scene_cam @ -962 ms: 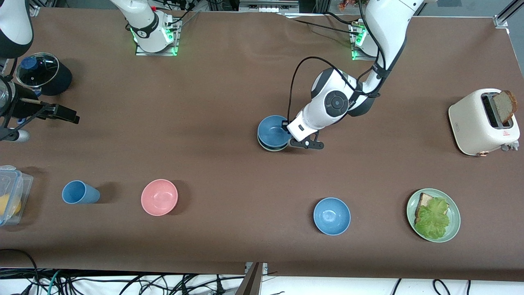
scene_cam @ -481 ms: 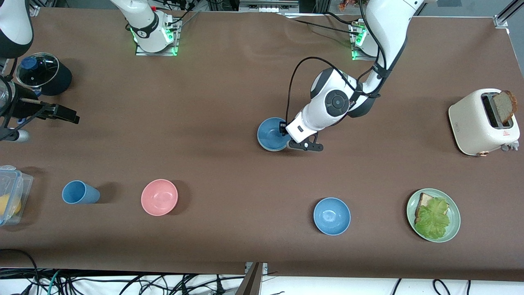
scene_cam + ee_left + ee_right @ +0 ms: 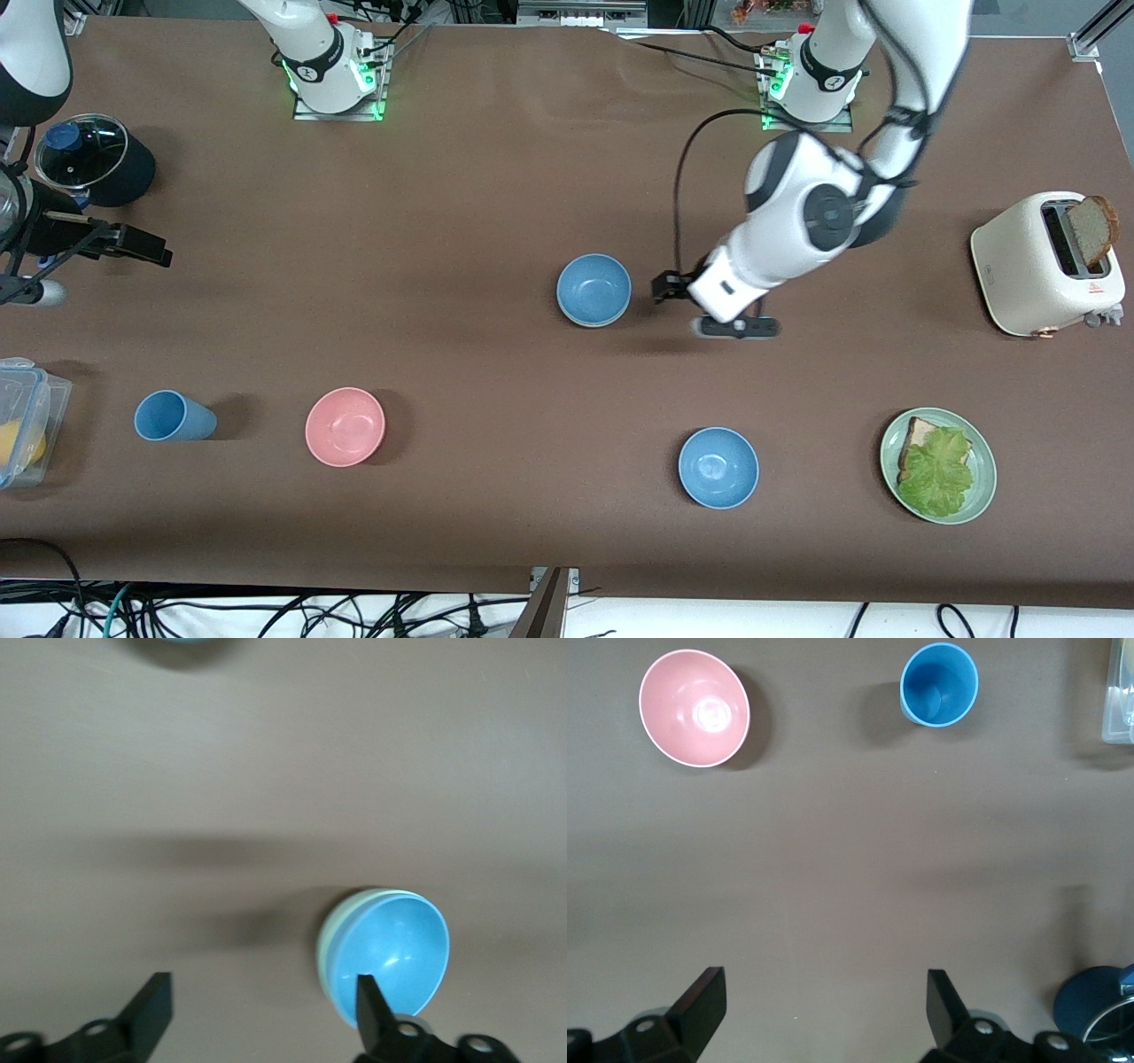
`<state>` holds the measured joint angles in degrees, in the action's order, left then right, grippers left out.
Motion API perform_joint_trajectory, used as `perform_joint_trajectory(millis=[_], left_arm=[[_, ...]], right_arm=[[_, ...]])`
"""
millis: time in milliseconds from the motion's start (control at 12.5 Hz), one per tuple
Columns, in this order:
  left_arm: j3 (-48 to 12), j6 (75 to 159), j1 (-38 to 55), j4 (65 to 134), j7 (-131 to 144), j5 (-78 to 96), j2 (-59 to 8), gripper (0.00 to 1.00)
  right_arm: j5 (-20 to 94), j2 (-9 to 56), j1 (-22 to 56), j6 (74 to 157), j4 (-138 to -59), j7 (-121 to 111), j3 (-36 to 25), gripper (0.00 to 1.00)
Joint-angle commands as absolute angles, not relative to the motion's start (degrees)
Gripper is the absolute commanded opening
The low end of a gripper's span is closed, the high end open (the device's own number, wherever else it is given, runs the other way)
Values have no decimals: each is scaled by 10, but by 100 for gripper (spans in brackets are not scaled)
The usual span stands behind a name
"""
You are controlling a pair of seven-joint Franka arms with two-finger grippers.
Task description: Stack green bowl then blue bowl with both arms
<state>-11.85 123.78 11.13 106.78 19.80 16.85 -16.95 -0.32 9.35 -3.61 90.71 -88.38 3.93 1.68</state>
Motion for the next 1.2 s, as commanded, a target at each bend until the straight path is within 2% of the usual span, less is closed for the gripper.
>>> perform_joint_trajectory(millis=[0, 401, 641, 1122], left_arm=[[-69, 1175, 88, 1088, 192, 175, -108, 100], [30, 1008, 67, 1073, 93, 79, -20, 100], [25, 918, 67, 998, 99, -1, -14, 100], [22, 896, 67, 955, 100, -19, -25, 100]], right_arm=[[-3, 91, -40, 902, -881, 30, 18, 100], [-4, 91, -40, 901, -880, 29, 18, 100], [-3, 91, -40, 902, -880, 29, 18, 100], [-3, 91, -41, 902, -880, 28, 18, 100]])
